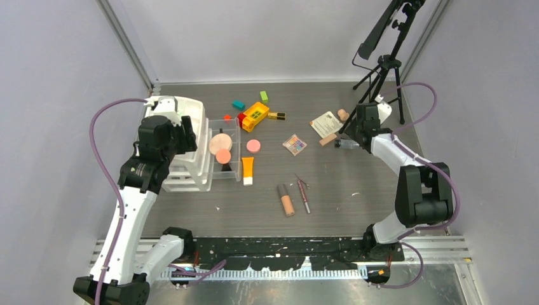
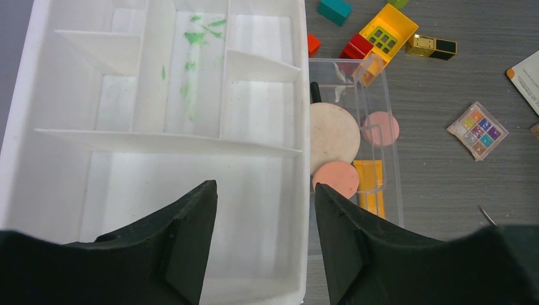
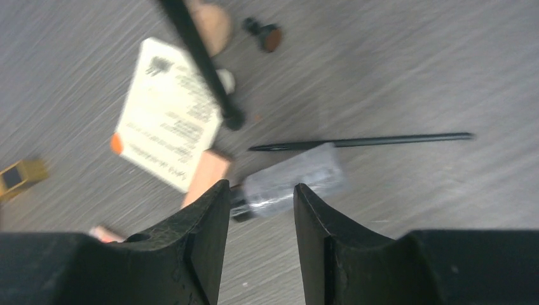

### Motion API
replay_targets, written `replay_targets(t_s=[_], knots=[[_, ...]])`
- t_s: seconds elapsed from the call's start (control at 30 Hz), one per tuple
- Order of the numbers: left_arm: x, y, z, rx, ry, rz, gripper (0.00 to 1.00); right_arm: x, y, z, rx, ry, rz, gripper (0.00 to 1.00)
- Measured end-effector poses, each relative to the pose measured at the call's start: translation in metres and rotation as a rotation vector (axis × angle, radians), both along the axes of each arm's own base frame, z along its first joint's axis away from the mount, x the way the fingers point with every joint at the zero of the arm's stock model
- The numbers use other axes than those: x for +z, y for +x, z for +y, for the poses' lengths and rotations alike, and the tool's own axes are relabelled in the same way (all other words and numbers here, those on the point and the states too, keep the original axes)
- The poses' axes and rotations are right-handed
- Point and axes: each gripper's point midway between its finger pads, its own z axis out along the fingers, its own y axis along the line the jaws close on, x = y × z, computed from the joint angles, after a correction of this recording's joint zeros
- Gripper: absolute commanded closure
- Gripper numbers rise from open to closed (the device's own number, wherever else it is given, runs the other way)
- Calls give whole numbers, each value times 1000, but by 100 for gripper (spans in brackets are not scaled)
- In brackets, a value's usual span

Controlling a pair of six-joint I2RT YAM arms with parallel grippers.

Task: Organize the makeup
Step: Pick up the makeup tool from the center of the board.

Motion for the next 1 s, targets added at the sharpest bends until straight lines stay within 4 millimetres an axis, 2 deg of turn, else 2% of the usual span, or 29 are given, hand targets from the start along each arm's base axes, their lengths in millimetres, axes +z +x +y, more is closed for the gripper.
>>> replay_targets(t_s=[0.23,0.37,0.53,0.63,0.8,0.9,1.0], knots=[[0,0,-1,-3,0,0,40,0,15,72,272,96,-55,54],[0,0,-1,-3,0,0,40,-11,21,119,448,129,-11,53],[0,0,-1,-3,0,0,40,-18,39,160,613,134,62,50],[0,0,-1,-4,-1,-1,40,-13,56,168,671,97,85,48],[0,0,-1,-3,-2,0,40,1,90,170,766,-16,123,44],[1,-1,-2,-5,-2,-2,40,2,107,161,804,-124,166,41],[2,-1,-2,-6,-3,-6,40,-4,114,142,808,-253,234,36]])
